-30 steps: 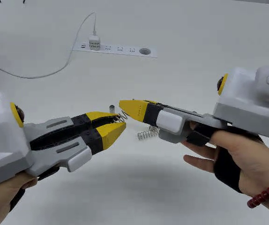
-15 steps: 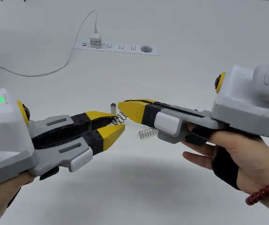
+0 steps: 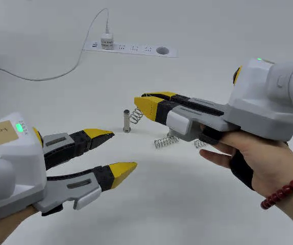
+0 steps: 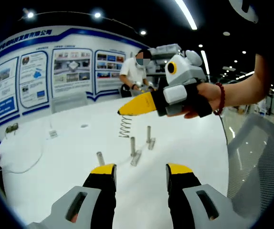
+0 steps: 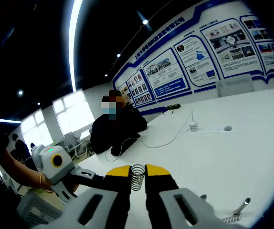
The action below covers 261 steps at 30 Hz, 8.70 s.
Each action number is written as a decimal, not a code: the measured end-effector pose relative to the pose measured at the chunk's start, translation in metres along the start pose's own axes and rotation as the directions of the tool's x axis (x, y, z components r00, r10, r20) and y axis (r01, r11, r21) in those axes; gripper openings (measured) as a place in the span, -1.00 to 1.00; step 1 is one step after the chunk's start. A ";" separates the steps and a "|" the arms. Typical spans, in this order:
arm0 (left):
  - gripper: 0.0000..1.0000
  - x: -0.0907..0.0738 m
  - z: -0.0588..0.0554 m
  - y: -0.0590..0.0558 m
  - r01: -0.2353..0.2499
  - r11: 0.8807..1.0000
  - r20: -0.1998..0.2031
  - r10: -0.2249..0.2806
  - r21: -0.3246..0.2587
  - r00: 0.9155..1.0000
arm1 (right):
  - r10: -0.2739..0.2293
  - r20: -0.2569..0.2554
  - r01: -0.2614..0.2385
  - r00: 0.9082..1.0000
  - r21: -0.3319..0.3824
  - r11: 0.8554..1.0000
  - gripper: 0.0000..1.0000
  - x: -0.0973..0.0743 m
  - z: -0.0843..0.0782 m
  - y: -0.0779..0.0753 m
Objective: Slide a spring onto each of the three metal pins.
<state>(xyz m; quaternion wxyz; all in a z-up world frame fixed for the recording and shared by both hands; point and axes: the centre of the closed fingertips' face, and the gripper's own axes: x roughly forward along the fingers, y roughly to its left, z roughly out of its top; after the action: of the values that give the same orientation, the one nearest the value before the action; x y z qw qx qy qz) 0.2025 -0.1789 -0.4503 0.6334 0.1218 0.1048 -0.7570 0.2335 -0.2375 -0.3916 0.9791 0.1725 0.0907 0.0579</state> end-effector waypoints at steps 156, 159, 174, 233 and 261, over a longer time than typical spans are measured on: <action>0.78 0.007 -0.018 0.010 -0.108 0.993 -0.073 0.104 -0.050 0.992 | -0.250 -0.131 0.209 0.959 -0.266 0.941 -0.13 0.014 -0.032 -0.048; 0.75 0.010 -0.017 0.008 -0.099 0.994 -0.073 0.096 -0.037 0.993 | -0.257 -0.129 0.218 0.958 -0.258 0.941 -0.08 0.006 -0.032 -0.049; 0.45 0.035 -0.017 0.008 -0.066 0.996 -0.102 0.072 0.056 0.992 | -0.279 -0.145 0.242 0.949 -0.228 0.943 0.06 -0.033 -0.041 -0.053; -0.64 0.127 -0.049 0.019 0.086 0.989 -0.249 -0.054 0.119 0.967 | -0.323 -0.164 0.296 0.932 -0.173 0.939 0.10 -0.117 -0.077 -0.069; -0.81 0.114 -0.052 0.012 0.091 0.996 -0.253 -0.082 0.026 0.964 | -0.343 -0.143 0.330 0.929 -0.102 0.938 0.09 -0.119 -0.072 -0.074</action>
<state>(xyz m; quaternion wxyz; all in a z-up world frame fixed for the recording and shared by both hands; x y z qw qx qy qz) 0.1974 -0.2712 -0.5360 0.5790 0.2241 0.1754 -0.7641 0.1091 -0.3001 -0.4648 0.9700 0.1119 0.1941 -0.0940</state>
